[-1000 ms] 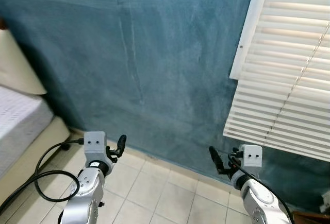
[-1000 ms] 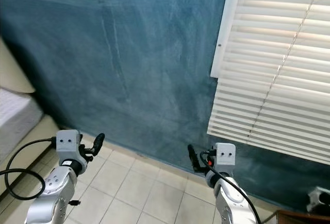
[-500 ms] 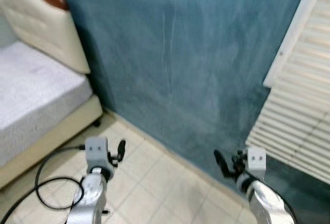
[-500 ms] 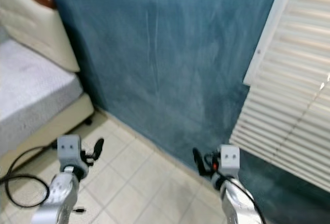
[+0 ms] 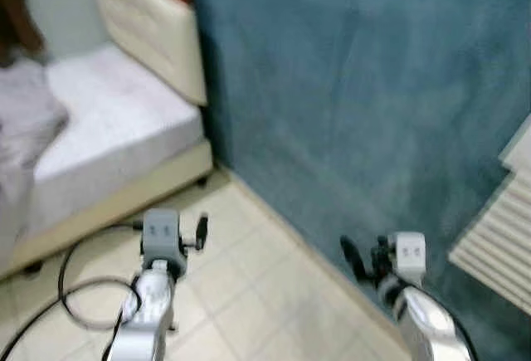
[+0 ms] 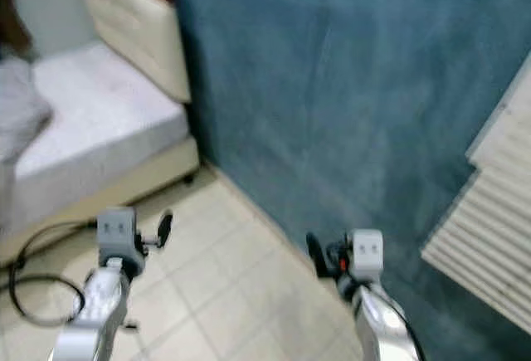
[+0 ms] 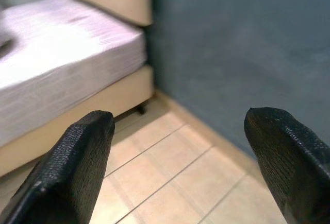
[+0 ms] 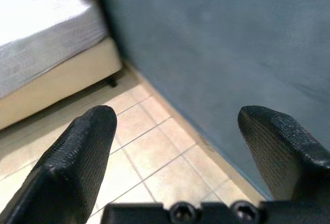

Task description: Clean up the room

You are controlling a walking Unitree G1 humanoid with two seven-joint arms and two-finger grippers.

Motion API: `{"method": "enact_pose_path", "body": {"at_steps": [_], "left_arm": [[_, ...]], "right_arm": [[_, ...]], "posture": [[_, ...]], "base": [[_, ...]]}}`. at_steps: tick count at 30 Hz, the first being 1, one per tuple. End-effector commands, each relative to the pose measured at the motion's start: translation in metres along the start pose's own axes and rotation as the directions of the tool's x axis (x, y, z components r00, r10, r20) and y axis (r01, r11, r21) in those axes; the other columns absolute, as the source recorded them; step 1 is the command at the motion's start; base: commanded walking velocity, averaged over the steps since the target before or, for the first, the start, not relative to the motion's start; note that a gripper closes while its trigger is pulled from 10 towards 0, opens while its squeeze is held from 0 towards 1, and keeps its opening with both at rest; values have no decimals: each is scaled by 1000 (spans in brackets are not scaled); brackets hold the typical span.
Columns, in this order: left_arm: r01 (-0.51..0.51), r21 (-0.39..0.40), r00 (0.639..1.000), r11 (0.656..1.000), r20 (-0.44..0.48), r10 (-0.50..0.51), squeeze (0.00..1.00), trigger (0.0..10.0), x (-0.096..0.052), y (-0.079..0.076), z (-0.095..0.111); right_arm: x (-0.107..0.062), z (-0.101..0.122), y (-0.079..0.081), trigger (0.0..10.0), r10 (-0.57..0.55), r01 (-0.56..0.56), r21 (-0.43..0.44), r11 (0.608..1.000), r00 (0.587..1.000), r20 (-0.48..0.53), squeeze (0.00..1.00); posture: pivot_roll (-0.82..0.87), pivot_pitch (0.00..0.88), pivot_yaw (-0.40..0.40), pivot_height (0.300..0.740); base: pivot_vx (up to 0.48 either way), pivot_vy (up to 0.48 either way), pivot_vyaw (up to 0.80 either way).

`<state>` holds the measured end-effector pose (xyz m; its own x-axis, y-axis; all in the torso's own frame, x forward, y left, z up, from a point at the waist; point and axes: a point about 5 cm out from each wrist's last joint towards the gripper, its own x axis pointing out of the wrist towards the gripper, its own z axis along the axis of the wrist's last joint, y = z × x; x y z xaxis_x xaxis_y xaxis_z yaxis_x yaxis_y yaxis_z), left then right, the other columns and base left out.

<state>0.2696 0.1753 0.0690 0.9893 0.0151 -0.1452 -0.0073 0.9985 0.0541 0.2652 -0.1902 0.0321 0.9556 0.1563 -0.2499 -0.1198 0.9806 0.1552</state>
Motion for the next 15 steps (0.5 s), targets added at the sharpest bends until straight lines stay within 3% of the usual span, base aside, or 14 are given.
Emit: {"method": "enact_pose_path", "body": {"at_steps": [1, 9, 11, 15], "left_arm": [[-6, 3, 1000, 1000, 6, 6, 0, 10000, 1, 1, 4], [5, -12, 1000, 1000, 28, -4, 0, 10000, 1, 1, 7], [-19, -53, 999, 998, 29, 20, 0, 10000, 0, 4, 6], [-30, -53, 999, 998, 23, 31, 0, 10000, 0, 7, 6]], "right_arm": [[1, 1, 3, 10000, 25, -25, 7, 1000, 1000, 11, 1000], [2, 0, 4, 10000, 48, -49, 8, 999, 999, 10, 1000], [4, -1, 6, 10000, 62, -62, 11, 998, 998, 9, 1000], [5, -2, 8, 10000, 86, -86, 22, 996, 996, 9, 1000]], "posture": [[95, 0, -21, 740], [105, 0, -20, 740], [112, 0, -20, 740], [119, 0, -22, 740]], "base": [[0, 0, 669], [0, 0, 670], [472, 0, 669], [472, 0, 650]]}}
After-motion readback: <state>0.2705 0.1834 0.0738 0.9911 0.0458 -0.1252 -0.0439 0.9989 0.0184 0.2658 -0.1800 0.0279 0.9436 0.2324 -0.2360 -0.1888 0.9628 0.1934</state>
